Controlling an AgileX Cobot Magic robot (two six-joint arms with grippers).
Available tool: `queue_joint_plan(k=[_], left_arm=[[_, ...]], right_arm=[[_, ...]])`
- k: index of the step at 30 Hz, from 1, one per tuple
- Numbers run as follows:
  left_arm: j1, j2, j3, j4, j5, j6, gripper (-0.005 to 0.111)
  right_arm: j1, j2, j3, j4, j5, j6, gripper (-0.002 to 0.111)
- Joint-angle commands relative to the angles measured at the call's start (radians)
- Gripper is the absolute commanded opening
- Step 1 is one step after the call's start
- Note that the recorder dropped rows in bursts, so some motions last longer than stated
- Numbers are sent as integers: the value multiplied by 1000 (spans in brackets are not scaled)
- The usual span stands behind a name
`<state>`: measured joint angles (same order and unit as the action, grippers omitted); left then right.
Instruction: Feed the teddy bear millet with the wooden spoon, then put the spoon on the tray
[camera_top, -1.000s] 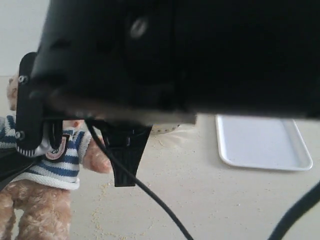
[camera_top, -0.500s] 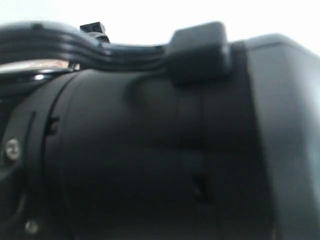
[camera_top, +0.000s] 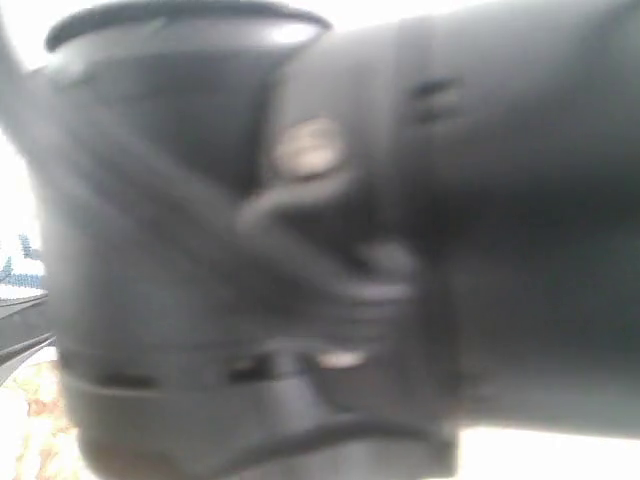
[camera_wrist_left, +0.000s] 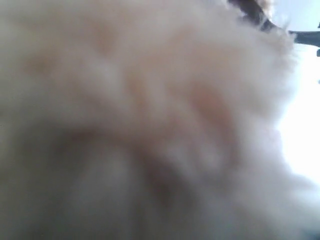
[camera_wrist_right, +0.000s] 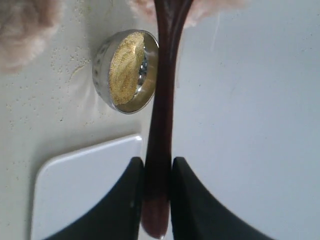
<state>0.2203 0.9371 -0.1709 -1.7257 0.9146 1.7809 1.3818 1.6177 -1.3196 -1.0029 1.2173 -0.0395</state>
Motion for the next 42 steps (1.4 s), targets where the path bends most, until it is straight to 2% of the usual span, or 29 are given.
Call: queue_joint_plan(k=[1, 15, 18, 24, 27, 31, 37, 42], left_arm=[[3, 2, -4, -19, 23, 1, 5], [3, 2, -4, -19, 23, 1, 5], [3, 2, -4, -19, 23, 1, 5], [3, 2, -4, -19, 23, 1, 5], [3, 2, -4, -19, 23, 1, 5], [3, 2, -4, -19, 23, 1, 5], [3, 2, -4, -19, 23, 1, 5], [3, 2, -4, -19, 23, 1, 5]], right_arm=[[-1, -31, 16, 14, 4, 20, 0], [-26, -191, 16, 107, 4, 100, 0], [-90, -191, 16, 117, 4, 125, 0], [-280, -189, 16, 124, 4, 145, 0], [-382, -189, 16, 190, 4, 121, 0], [-482, -165, 16, 277, -92, 72, 0], [-510, -16, 16, 232, -146, 5, 0], [-512, 123, 16, 110, -186, 3, 0]])
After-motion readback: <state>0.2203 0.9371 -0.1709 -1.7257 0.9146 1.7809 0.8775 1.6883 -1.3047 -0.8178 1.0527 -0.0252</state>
